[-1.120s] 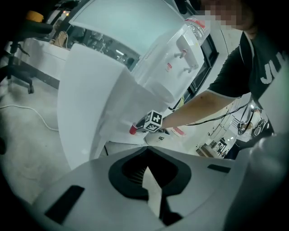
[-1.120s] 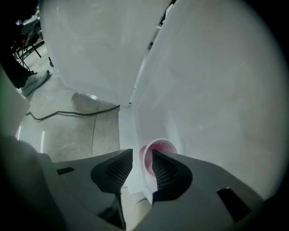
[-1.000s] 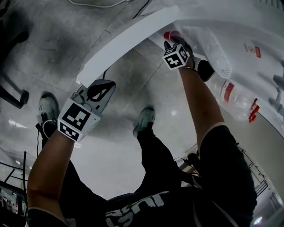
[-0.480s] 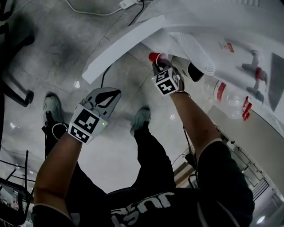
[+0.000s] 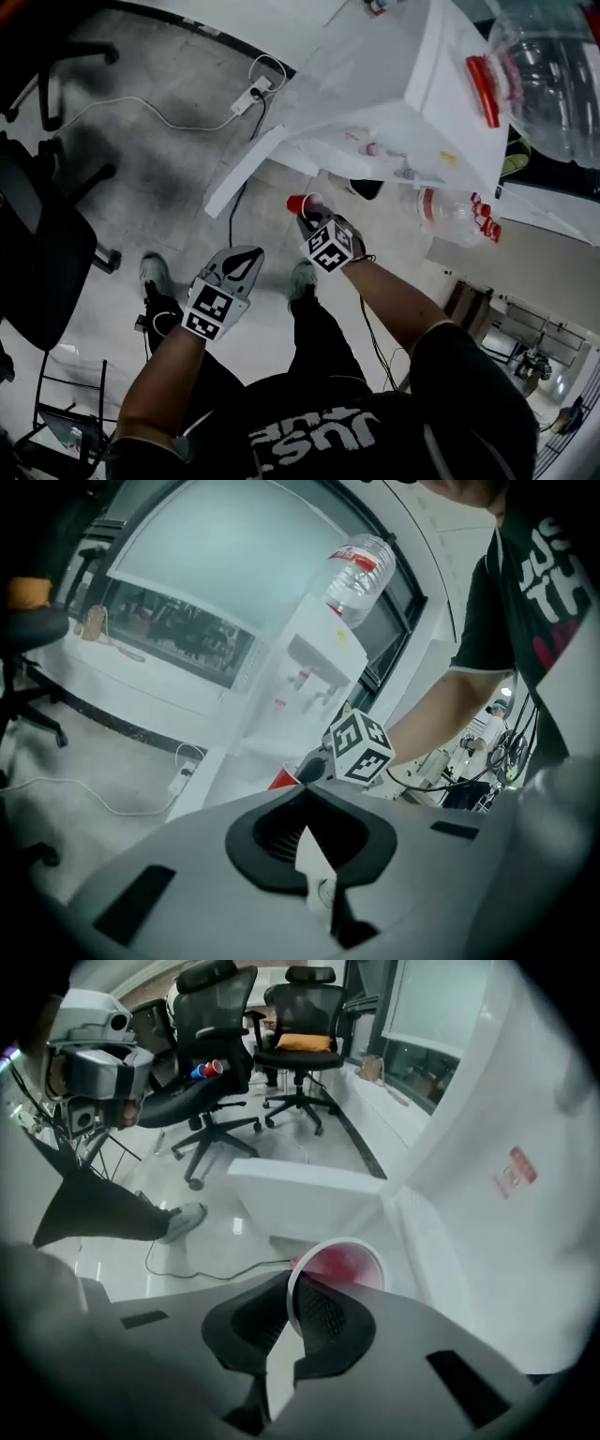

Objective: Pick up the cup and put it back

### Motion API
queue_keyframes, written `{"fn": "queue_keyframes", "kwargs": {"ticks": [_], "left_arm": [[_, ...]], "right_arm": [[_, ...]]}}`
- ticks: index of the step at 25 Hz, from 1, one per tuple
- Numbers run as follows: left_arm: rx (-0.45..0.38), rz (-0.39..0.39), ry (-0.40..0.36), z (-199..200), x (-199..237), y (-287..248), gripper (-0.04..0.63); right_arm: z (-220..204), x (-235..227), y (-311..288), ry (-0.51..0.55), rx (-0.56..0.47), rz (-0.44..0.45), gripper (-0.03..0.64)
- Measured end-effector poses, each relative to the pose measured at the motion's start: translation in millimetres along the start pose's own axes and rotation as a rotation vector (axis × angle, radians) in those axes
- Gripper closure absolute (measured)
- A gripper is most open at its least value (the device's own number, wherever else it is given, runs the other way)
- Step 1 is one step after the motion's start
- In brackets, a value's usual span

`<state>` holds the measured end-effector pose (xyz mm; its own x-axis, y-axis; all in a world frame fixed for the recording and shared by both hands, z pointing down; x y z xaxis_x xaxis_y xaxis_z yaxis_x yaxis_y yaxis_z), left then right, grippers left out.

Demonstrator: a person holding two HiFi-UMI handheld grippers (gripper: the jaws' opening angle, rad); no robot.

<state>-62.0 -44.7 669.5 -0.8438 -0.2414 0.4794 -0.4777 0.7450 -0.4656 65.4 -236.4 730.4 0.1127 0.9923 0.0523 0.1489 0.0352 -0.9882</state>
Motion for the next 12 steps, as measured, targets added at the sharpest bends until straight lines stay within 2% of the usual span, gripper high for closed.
{"fn": "queue_keyframes", "kwargs": {"ticks": [3, 6, 9, 12], "left_arm": [[-0.028, 0.009, 0.006, 38.1, -14.4, 40.3, 0.588], [-0.063, 0.014, 0.0, 78.9, -35.7, 85.7, 0.588], [-0.104, 0.022, -0.056, 125.5, -34.7, 131.5, 0.588], [-0.134, 0.017, -0.126, 172.0, -31.5, 175.1, 0.588]], "right_arm": [[21.3, 9.9, 65.8, -0.001, -0.037, 0.003, 0.581], [33.5, 26.5, 137.4, 0.042, -0.051, 0.02, 0.581], [57.5, 32.3, 200.5, 0.069, -0.091, -0.009, 0.581], [86.4, 34.9, 263.8, 0.045, -0.156, -0.045, 0.581]]}}
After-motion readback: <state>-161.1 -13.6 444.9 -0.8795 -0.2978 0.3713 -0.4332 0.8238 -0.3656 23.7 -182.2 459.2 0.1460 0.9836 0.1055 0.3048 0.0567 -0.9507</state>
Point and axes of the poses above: the fingertips, and each gripper's own axes: y backward along the fingers, x to its left, z out of its top, the point moved 10 cm from there along y, backward along the fingers, and after that the axes turned 7 degrees about x, right-handed, at the moved point
